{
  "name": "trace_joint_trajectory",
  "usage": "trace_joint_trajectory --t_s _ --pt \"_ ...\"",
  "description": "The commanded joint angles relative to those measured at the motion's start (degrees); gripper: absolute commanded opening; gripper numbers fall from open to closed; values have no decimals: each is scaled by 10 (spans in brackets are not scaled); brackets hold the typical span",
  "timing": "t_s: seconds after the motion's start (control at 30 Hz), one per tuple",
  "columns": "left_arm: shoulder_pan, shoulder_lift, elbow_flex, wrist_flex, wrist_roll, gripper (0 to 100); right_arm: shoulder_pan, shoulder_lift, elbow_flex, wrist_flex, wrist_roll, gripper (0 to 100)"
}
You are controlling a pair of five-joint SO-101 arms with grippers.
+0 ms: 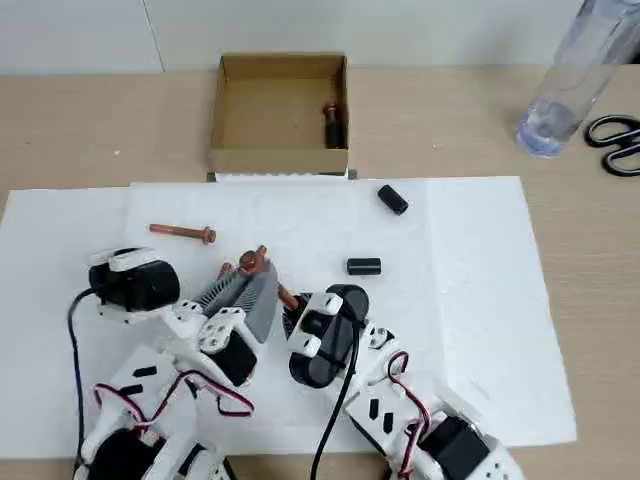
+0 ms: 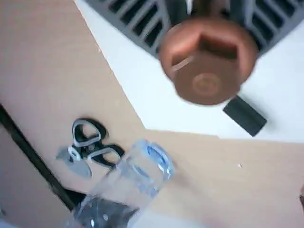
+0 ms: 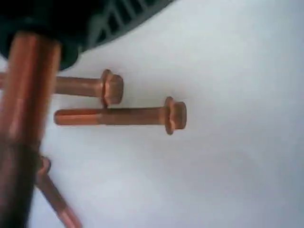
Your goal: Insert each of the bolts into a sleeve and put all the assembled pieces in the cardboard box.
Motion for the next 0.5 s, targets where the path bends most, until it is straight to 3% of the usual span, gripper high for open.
trace_joint_trajectory --t_s 0.0,0.23,0.47 --pt "22 -3 -3 4 -3 6 -1 -7 -27 -18 5 2" --pt "55 -3 -2 40 -18 6 -1 -6 -40 -18 5 2" --pt "85 -2 10 79 -76 6 -1 -6 -55 -18 5 2"
